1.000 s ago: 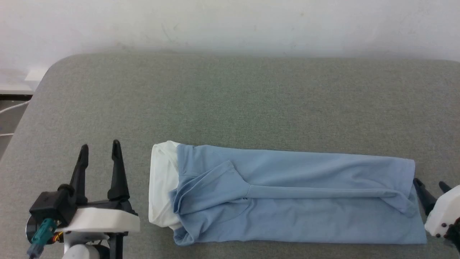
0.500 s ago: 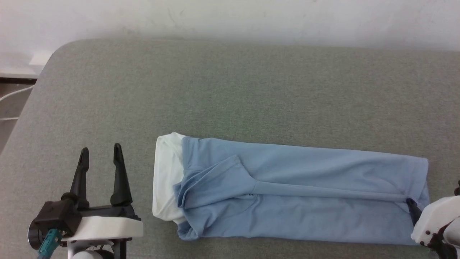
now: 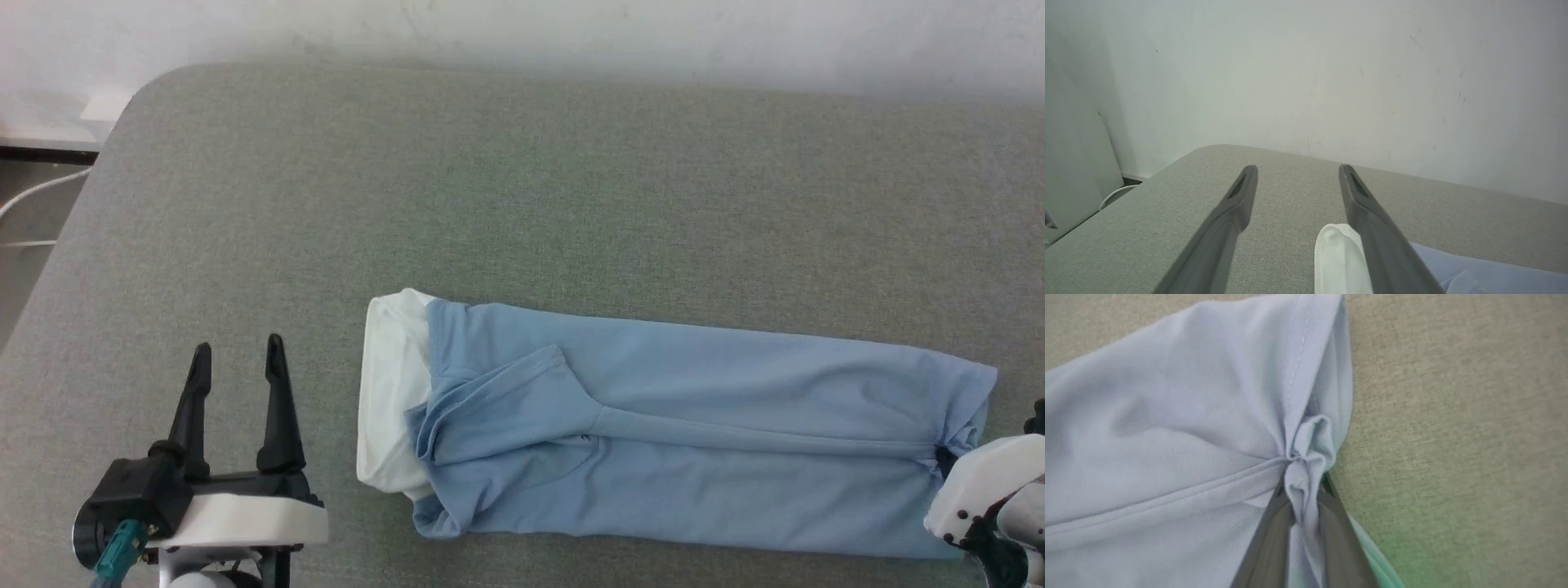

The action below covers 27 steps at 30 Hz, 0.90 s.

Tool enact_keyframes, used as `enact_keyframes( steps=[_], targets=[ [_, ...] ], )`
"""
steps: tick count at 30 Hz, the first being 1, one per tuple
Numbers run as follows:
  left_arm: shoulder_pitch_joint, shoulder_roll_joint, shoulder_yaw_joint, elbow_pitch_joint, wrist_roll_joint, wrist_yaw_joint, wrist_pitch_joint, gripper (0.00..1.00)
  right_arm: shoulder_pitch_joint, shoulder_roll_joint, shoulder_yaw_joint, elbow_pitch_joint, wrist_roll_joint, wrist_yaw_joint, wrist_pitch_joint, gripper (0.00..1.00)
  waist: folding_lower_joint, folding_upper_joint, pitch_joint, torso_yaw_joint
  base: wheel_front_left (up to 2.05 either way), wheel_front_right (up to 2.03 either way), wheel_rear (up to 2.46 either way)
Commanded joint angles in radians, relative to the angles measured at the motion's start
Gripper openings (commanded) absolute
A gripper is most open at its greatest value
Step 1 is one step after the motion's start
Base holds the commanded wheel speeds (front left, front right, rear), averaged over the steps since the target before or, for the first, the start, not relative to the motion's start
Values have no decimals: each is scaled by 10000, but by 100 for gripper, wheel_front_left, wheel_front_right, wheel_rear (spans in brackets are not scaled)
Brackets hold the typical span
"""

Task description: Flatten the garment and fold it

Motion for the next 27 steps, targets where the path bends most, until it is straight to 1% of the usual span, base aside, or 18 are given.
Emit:
enact_keyframes(
  steps=[1,7,10,14,17,22,27],
  targets=[
    [-120,-64,94,92,34,-77,-47,100,336,528,385,587,164,69,313,0,1,0,-164,-79,0,0,0],
    [-63,-90,157,245,104,-227,-47,100,298,10,71,266,-55,69,-291,0,1,0,-584,-179,0,0,0],
    [-5,-97,209,199,23,-222,-47,100,180,-275,-403,83,-319,69,-522,0,1,0,-679,-216,0,0,0],
    [116,-99,102,180,-108,-149,-47,100,60,-763,-1277,-13,-991,69,-670,0,1,0,-751,-230,0,0,0],
    [173,-100,72,191,-159,-113,-47,100,28,-942,-1510,-12,-1240,69,-631,0,1,0,-797,-240,0,0,0],
    [289,-101,47,249,-240,-54,-47,100,317,-937,-1105,-558,-1140,69,-372,0,1,0,-974,-272,0,0,0],
    [468,-102,97,285,-385,20,-47,100,1072,-643,-112,-1929,-750,69,110,0,1,0,-1264,-307,0,0,0]
  ],
)
